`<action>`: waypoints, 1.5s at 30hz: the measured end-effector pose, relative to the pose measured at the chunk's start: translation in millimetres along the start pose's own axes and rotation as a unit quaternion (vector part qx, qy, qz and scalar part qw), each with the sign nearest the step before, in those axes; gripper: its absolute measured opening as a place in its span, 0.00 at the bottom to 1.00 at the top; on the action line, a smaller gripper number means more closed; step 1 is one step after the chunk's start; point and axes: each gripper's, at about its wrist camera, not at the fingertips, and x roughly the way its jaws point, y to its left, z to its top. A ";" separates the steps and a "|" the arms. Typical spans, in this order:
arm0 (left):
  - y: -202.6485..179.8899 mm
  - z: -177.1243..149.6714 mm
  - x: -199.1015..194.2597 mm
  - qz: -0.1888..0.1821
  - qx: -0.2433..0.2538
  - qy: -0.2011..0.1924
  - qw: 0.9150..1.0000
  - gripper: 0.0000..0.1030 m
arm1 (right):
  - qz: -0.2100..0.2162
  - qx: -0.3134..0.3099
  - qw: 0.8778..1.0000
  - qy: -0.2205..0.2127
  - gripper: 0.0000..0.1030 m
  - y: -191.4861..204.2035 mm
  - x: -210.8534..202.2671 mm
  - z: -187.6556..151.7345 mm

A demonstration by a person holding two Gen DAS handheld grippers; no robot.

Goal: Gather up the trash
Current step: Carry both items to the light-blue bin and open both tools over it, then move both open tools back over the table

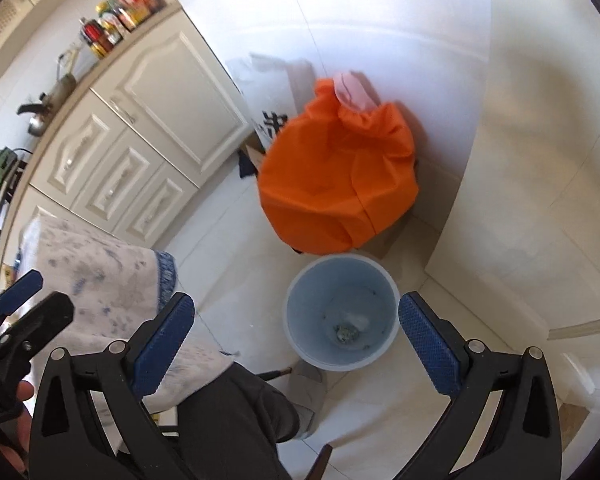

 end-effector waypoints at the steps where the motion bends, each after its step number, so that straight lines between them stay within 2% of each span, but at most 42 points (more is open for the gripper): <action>1: 3.4 -4.2 -14.4 0.001 -0.003 -0.012 1.000 0.99 | 0.001 -0.003 1.000 -0.004 1.00 5.2 -5.0 0.6; 7: 34.5 -25.0 -98.0 0.017 -0.037 -0.082 0.996 0.99 | 0.023 -0.041 0.997 -0.053 1.00 56.3 -56.7 3.5; 10: 56.4 -41.4 -141.2 0.031 -0.062 -0.115 0.991 0.99 | 0.040 -0.068 0.994 -0.079 1.00 91.6 -84.3 3.6; 14: 90.8 -71.5 -197.8 0.059 -0.093 -0.154 0.982 0.99 | 0.060 -0.101 0.988 -0.104 1.00 136.2 -112.7 0.6; 22: 140.5 -127.6 -264.6 0.113 -0.147 -0.196 0.963 0.99 | 0.104 -0.171 0.969 -0.143 1.00 220.6 -154.7 -15.1; 31: 174.1 -185.8 -329.0 0.182 -0.208 -0.243 0.930 0.99 | 0.159 -0.246 0.940 -0.173 1.00 300.7 -189.8 -43.7; 37: 185.8 -203.4 -343.2 0.224 -0.238 -0.261 0.908 0.99 | 0.197 -0.283 0.920 -0.185 1.00 343.1 -204.1 -62.2; 45: 191.8 -236.8 -368.1 0.278 -0.272 -0.275 0.879 0.99 | 0.233 -0.346 0.887 -0.199 1.00 393.4 -220.4 -89.5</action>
